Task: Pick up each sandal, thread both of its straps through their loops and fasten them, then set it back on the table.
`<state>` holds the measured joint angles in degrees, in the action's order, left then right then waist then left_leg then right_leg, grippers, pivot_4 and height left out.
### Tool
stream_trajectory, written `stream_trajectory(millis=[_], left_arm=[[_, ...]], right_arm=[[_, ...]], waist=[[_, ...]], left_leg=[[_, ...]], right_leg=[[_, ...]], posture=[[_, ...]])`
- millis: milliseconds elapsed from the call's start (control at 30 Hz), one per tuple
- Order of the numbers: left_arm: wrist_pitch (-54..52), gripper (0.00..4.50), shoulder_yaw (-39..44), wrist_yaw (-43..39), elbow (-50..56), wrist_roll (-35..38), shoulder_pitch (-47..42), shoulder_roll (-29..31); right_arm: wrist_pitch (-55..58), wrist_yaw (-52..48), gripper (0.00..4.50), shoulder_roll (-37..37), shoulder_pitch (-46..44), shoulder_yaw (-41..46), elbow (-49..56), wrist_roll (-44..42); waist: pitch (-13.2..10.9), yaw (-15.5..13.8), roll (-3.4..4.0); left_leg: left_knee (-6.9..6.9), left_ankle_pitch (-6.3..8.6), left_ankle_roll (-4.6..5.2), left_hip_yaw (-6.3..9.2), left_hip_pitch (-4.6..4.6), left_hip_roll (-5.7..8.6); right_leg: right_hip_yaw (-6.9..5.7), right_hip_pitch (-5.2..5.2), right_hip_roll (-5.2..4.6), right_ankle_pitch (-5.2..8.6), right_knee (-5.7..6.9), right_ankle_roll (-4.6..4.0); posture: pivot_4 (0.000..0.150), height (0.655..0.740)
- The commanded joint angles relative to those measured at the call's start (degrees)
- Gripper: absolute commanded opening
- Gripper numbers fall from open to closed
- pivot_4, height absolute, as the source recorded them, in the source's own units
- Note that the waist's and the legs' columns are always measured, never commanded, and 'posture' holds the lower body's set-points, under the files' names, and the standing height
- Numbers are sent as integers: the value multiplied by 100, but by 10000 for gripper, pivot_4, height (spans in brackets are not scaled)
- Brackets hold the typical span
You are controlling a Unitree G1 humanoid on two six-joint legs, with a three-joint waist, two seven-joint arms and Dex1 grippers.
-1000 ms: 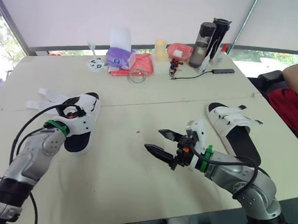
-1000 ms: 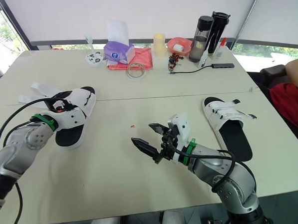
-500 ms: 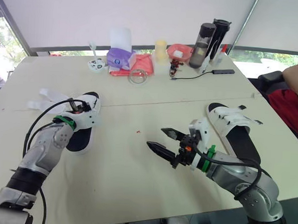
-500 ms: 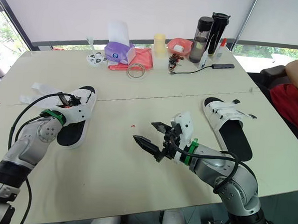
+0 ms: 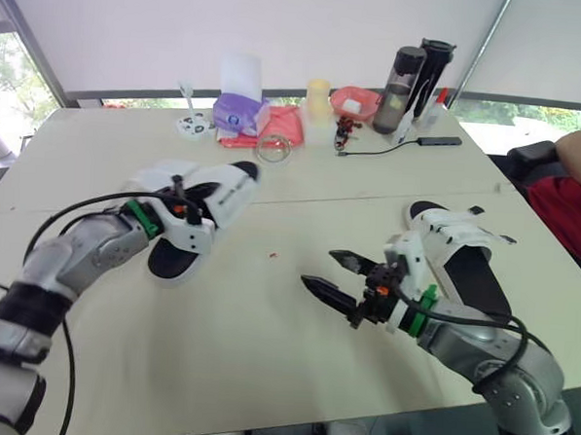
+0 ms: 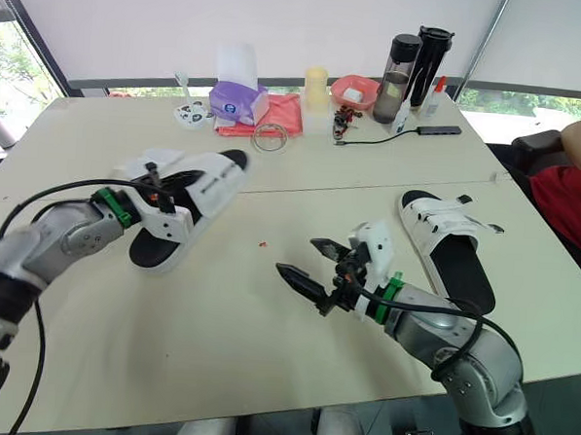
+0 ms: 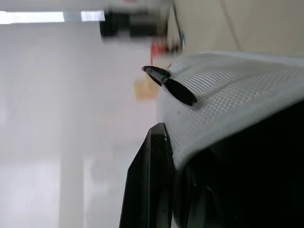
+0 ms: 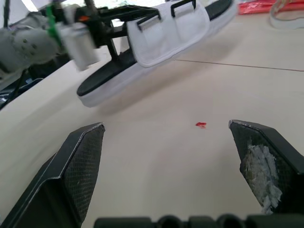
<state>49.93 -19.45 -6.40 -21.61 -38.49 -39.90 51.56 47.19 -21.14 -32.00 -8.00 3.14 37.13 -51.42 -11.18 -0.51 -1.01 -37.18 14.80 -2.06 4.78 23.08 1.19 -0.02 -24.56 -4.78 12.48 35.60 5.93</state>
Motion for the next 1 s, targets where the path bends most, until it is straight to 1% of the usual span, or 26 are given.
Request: stream_trajectory(millis=[33,167,267,400,533,700,833,900,1000], left_arm=[[1489,507,-427,211,-458,-519,-544,-53],[2178,507,-753,662,-1041,-1319,-967,-287],[2434,507,-946,1272,-1248,-2037,-1136,-374],[2658,507,-1109,2613,-943,-3054,-1271,-335],[2653,507,-1402,3669,-855,-3762,-1489,-295],[2357,507,-1925,4811,-1062,-4413,-1867,-427],[1961,507,-2602,5657,-1045,-5033,-2043,-576],[1811,507,-2833,5904,-1166,-5147,-2088,-617],[1677,507,-3064,6009,-1469,-5148,-2179,-669]], right_arm=[[-35,-103,45000,-164,53,315,219,-141],[-29,-60,45000,-261,212,516,273,-182],[-16,13,45000,-292,365,651,363,-231],[1,101,45000,-317,509,755,450,-300],[26,113,45000,-333,561,807,436,-349],[39,83,45000,-369,549,796,361,-379],[61,21,45000,-404,542,752,318,-354],[59,5,45000,-406,548,735,310,-336],[64,-9,45000,-412,553,717,304,-314]], waist=[[0,17,0],[0,21,-1],[0,-1,-1],[1,-17,-2],[1,-28,-4],[1,-22,-4],[1,-24,-4],[2,-19,-5],[1,-18,-5]], left_leg=[[1,0,0,0,0,0],[4,0,1,0,-2,-2],[-3,-1,2,0,-2,-1],[-6,-1,1,-1,-2,-1],[-9,-1,1,0,-1,-1],[-14,-1,1,0,-2,-1],[-17,-1,1,0,-1,0],[-17,-1,1,0,-2,1],[-17,-1,1,0,-5,1]], right_leg=[[0,0,2,-2,-1,3],[0,0,7,-2,3,4],[0,1,7,-4,7,8],[0,4,6,-6,7,12],[1,4,6,-7,8,14],[0,6,6,-9,11,17],[1,7,6,-8,15,18],[1,7,6,-8,15,18],[1,7,6,-8,21,18]], posture=[[1500,7400],[1500,7400],[1500,7400],[1500,7400],[1500,7400],[1500,7400],[1500,7400],[1500,7400],[1500,7400]])
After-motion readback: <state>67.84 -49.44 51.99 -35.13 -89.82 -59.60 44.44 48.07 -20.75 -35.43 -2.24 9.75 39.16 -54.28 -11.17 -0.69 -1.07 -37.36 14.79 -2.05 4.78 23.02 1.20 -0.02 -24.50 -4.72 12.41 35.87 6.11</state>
